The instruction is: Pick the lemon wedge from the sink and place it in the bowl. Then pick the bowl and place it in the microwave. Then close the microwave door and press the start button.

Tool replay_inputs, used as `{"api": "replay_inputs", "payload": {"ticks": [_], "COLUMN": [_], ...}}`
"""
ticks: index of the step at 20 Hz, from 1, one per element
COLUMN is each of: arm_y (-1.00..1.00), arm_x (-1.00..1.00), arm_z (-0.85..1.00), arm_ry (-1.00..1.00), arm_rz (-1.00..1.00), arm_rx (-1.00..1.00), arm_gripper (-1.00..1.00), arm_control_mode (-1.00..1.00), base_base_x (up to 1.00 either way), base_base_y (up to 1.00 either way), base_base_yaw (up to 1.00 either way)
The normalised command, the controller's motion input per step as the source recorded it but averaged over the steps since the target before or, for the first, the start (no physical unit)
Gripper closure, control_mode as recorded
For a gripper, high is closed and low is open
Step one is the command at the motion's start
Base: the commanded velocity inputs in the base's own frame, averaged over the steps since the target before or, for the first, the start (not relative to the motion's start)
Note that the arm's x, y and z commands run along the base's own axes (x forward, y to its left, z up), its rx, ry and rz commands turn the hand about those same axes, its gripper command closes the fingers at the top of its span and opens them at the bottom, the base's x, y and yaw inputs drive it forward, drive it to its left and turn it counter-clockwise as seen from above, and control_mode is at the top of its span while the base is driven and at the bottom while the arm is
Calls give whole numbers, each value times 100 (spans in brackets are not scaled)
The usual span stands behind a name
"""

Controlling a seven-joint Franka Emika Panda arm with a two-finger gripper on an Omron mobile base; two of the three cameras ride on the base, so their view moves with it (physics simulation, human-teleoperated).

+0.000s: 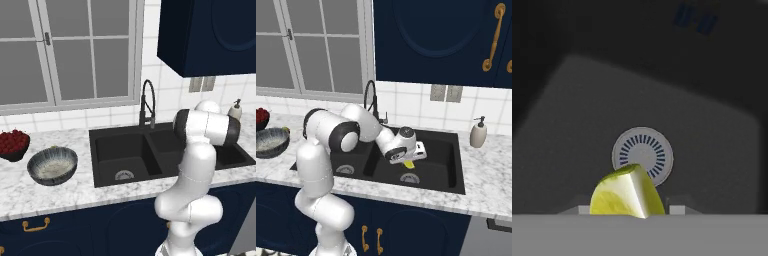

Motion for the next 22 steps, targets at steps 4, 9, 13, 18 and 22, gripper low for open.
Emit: {"api": "replay_inputs", "payload": {"ticks": [4, 9, 13, 18, 22], "arm_y": [0, 1, 28, 81, 97], "arm_x": [-66, -83, -87, -73, -57], "arm_z": [100, 100, 100, 83, 66], "arm_ry": [-7, -4, 0, 0, 0], "arm_rz": [0, 0, 0, 0, 0], "arm_rx": [3, 2, 2, 0, 0], "arm_gripper": [100, 100, 100, 100, 100], "arm_control_mode": [-100, -100, -100, -100, -100], "base_base_x": [0, 0, 0, 0, 0], "base_base_y": [0, 0, 0, 0, 0], "base_base_yaw": [0, 0, 0, 0, 0]}}
